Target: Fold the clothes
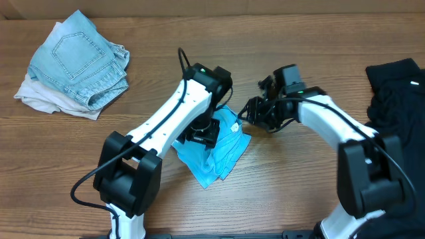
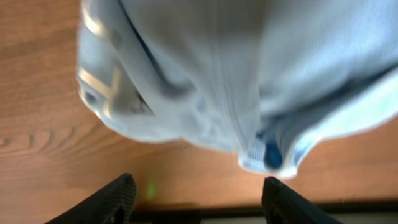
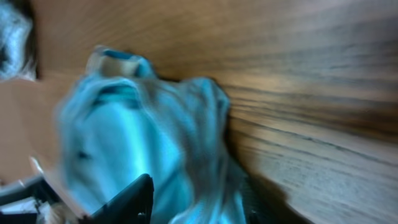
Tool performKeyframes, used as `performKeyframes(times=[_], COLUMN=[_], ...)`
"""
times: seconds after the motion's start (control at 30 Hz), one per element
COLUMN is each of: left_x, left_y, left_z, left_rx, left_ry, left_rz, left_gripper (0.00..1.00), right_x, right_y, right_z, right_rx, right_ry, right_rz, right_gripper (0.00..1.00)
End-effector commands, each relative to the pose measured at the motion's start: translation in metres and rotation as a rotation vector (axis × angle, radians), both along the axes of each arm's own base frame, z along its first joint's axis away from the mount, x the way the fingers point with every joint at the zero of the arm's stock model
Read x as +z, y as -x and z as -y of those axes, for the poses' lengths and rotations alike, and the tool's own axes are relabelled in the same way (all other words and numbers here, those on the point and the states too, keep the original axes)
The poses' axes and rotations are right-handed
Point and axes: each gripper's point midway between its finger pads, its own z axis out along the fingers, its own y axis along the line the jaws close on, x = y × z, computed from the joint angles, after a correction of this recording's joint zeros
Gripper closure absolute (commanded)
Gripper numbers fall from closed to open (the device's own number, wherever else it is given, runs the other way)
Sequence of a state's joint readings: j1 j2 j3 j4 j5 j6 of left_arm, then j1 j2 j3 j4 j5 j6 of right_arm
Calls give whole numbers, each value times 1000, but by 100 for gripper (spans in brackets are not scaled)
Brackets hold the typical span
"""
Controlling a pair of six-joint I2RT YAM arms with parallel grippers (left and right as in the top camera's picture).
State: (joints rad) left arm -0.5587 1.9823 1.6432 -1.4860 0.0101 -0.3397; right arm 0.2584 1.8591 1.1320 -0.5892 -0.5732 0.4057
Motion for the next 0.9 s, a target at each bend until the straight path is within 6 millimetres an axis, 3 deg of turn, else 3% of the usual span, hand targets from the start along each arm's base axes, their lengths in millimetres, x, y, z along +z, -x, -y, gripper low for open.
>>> performKeyframes(times=[0.0,0.07,0.43,0.47,0.53,0.57,0.73,0.8,0.87], left_x=[2,0,-37,-39,-41,-40,-17,2,38], left_y=[-19,-26,-6,-5,-1,2,2,-7,-29], left_z=[-10,-15,0,-1,-4,-6,-18,-25,-33], left_rx=[98,124,149,150,151,149,156,158,148], left_ry=[10,19,208,208,200,195,231,250,290], left_rz=[58,69,-59,-62,-77,-90,-139,-112,-14], left_gripper=[31,31,32,35,54,58,44,42,36], right_x=[-21,-21,17,21,35,43,72,73,66], right_y=[10,12,34,34,30,28,2,-9,-21], right_z=[-6,-7,19,21,19,17,8,4,-11], right_rx=[-58,-52,21,27,66,96,80,22,-28], right_ry=[0,-2,56,61,49,34,-15,-38,-74], right_rz=[-110,-120,-129,-114,-36,14,180,179,161], right_gripper=[84,96,96,96,85,82,62,62,62])
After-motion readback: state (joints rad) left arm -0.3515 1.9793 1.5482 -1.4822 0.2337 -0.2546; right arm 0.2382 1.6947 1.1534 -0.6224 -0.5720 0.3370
